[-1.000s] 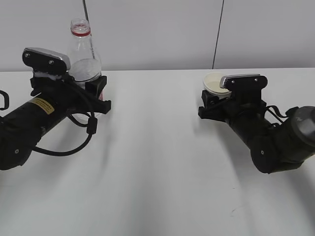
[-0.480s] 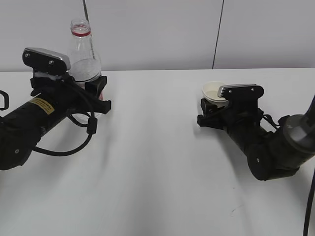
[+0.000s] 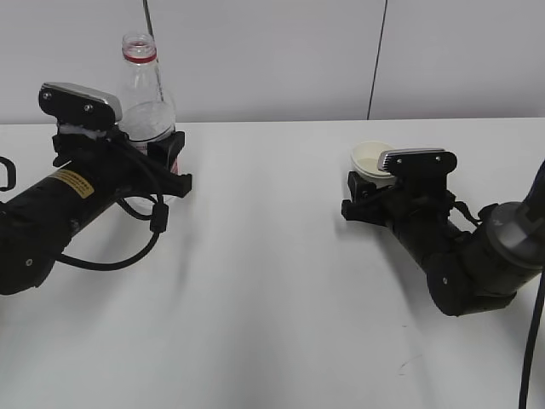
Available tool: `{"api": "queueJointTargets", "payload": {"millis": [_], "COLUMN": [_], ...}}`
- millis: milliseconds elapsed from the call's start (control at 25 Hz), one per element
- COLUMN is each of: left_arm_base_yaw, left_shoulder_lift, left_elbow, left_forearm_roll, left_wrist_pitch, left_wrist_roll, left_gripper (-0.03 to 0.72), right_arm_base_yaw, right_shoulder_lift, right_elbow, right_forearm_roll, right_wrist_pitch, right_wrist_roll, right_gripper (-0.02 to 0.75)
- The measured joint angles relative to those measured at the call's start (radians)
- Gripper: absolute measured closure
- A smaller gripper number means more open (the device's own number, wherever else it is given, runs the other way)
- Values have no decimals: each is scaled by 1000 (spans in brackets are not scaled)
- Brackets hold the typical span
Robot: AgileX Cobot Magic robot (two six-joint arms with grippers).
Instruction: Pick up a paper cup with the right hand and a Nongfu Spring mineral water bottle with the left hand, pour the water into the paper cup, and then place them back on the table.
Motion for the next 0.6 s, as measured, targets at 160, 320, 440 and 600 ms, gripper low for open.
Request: {"api": "queueJointTargets", "payload": {"millis": [160,320,440,600], "left_arm_base_yaw": [0,0,0,0], "left_shoulder_lift": [0,0,0,0], "left_elbow": [0,0,0,0], "left_forearm_roll": [0,0,0,0], "left_wrist_pitch": [0,0,0,0], "left_wrist_roll": [0,0,0,0], "left_gripper": [348,348,348,348], "right_arm_base_yaw": [0,0,0,0], "right_shoulder_lift": [0,0,0,0], "right_elbow": [0,0,0,0], "right_forearm_roll": [0,2,3,4], "right_wrist_pitch": [2,6,11,22], "right_wrist_roll": [0,1,1,2], "right_gripper": [197,157,141,139]}}
